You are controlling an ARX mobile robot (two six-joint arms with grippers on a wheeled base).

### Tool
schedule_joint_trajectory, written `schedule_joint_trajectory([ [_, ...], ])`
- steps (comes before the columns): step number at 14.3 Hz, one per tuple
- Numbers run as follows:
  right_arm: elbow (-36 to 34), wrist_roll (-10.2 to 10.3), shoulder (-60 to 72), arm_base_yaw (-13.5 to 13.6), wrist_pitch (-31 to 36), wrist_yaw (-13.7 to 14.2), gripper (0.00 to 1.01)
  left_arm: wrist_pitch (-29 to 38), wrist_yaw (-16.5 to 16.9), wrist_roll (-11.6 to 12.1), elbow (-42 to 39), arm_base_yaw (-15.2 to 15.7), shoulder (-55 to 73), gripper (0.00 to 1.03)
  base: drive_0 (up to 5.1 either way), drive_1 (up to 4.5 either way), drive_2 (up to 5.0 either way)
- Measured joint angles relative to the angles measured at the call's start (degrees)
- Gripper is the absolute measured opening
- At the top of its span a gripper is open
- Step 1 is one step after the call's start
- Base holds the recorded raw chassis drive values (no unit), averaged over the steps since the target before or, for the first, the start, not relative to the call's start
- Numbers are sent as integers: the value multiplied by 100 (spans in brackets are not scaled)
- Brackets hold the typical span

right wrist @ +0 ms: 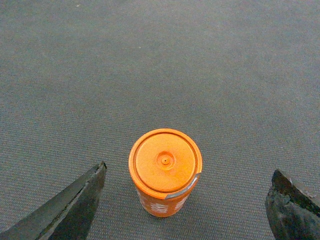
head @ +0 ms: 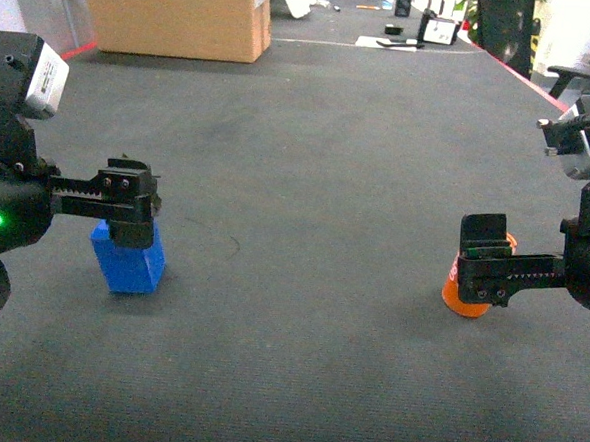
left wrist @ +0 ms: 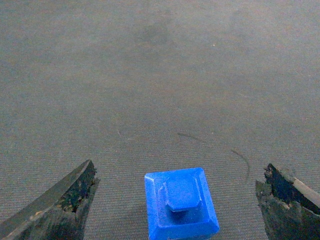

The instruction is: Sort blue parts and orange caps into right shelf containers

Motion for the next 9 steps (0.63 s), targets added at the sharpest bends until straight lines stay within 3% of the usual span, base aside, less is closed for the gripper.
schedule_joint_trajectory([
  [6, 358, 133, 702, 42, 151, 42, 98, -42, -66, -81, 426, -24, 837, 98, 0, 0, 0],
  [9, 564, 258, 1088, 76, 184, 74, 98, -127, -120, -229, 623, -37, 1165, 98, 0, 0, 0],
])
